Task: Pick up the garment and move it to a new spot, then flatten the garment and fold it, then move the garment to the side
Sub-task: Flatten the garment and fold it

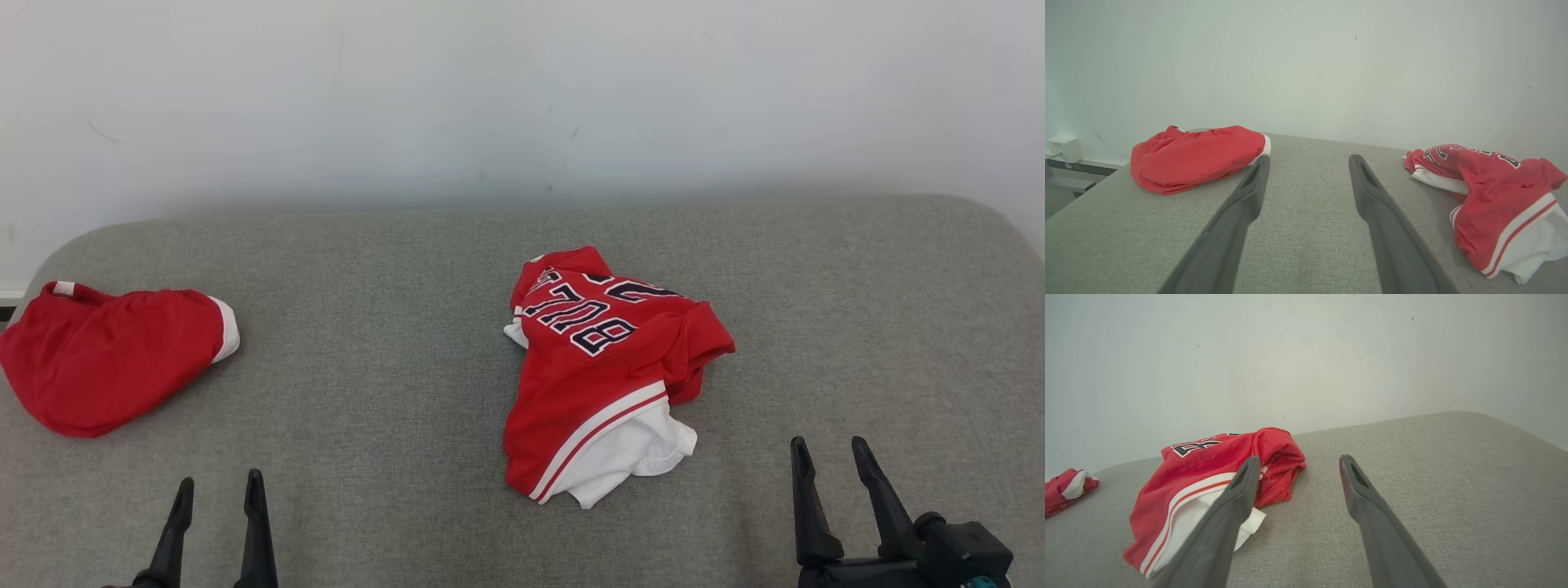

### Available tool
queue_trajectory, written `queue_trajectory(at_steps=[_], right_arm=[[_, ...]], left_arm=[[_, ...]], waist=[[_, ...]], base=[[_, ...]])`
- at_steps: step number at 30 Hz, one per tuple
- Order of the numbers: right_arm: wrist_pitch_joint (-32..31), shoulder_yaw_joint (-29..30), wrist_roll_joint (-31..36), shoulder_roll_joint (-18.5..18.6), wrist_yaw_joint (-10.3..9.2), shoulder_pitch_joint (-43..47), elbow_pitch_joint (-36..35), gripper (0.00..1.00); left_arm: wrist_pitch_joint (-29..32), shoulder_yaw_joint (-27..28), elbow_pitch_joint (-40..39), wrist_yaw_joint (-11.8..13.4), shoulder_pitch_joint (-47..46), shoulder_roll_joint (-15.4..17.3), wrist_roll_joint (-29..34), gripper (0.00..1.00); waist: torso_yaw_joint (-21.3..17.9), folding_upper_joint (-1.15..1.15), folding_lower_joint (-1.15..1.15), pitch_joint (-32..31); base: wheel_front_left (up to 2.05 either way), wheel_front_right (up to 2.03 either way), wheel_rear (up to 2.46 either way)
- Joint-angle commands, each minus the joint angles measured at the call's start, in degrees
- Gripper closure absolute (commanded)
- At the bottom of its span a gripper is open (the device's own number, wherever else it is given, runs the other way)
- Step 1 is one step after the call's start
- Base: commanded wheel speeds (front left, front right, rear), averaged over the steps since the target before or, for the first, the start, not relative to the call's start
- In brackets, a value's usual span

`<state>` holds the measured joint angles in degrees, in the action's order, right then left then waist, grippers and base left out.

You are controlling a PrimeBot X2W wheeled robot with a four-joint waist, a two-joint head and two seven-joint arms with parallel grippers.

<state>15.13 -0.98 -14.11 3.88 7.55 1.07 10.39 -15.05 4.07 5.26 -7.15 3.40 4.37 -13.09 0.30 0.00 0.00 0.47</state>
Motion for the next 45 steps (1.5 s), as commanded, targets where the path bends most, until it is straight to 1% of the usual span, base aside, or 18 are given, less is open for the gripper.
queue_trajectory(at_steps=[1,7,13,14,18,23,28,31,36,37,38,42,45], right_arm=[[0.0,-0.1,-0.4,0.1,-0.12,0.0,0.2,0.0],[0.0,-0.2,-0.5,0.1,-0.12,-0.4,0.3,0.0],[0.0,-1.2,-0.5,0.0,-0.12,-1.2,0.2,0.0],[0.0,-1.5,-0.6,-0.1,-0.12,-1.9,0.2,0.0],[0.0,-2.0,-1.1,-0.3,-0.12,-2.7,0.5,0.0],[0.0,-2.5,-1.8,-0.6,-0.12,-4.0,0.6,0.0],[0.0,-2.2,-2.1,-0.7,-0.12,-4.8,0.3,0.0],[0.0,-2.0,-2.1,-0.8,-0.12,-5.4,0.2,0.0],[0.0,-2.0,-2.1,-0.9,-0.12,-5.8,0.0,0.0],[0.0,-2.0,-2.0,-0.9,-0.12,-5.9,0.1,0.0],[0.0,-2.0,-1.9,-0.9,-0.12,-6.1,0.1,0.0],[0.0,-1.6,-1.6,-1.0,-0.12,-5.9,0.2,0.0],[0.0,-1.6,-1.5,-1.0,-0.12,-5.4,0.4,0.0]], left_arm=[[-0.2,0.2,0.2,-0.4,-0.2,-0.2,0.5,0.0],[-0.2,-1.0,0.7,-0.3,-0.8,-0.3,0.7,0.0],[-0.2,-7.1,2.4,-0.3,-4.0,0.5,0.2,0.0],[-0.2,-9.7,3.2,-0.3,-5.8,0.7,-0.1,0.0],[-0.2,-15.8,6.8,-0.3,-9.9,1.6,-1.2,0.0],[-0.2,-20.7,12.3,-0.3,-14.4,2.1,-2.7,0.0],[-0.2,-24.9,18.0,-0.3,-17.0,2.8,-3.8,0.0],[-0.2,-27.2,21.4,-0.3,-18.1,2.9,-4.7,0.0],[-0.2,-27.4,27.0,-0.3,-21.2,2.3,-6.5,0.0],[-0.2,-27.2,27.7,-0.3,-21.9,2.1,-6.8,0.43],[-0.2,-27.0,28.2,-0.3,-22.6,1.8,-7.1,1.0],[-0.2,-25.5,27.8,-0.3,-23.9,1.3,-8.7,1.0],[-0.2,-23.0,26.1,-0.3,-23.8,2.2,-8.6,1.0]], waist=[[0.0,0.0,0.0,0.0],[-0.3,0.0,0.0,0.2],[-1.8,0.0,0.0,1.6],[-2.7,0.0,0.0,2.4],[-4.9,0.0,0.0,4.3],[-8.2,0.0,0.0,6.7],[-10.8,0.0,0.0,8.6],[-11.6,0.0,0.0,9.6],[-12.1,0.0,0.0,10.9],[-12.1,0.0,0.0,11.0],[-12.1,0.0,0.0,11.1],[-11.4,0.0,0.0,10.8],[-10.7,0.0,0.0,10.1]], base=[[0.0,0.0,0.0],[0.0,0.0,0.0],[0.0,0.0,0.0],[0.0,0.0,0.0],[0.0,0.0,0.0],[0.0,0.0,0.0],[0.0,0.0,0.0],[0.0,0.0,0.0],[0.0,0.0,0.0],[0.0,0.0,0.0],[0.0,0.0,0.0],[0.0,0.0,0.0],[0.0,0.0,0.0]])
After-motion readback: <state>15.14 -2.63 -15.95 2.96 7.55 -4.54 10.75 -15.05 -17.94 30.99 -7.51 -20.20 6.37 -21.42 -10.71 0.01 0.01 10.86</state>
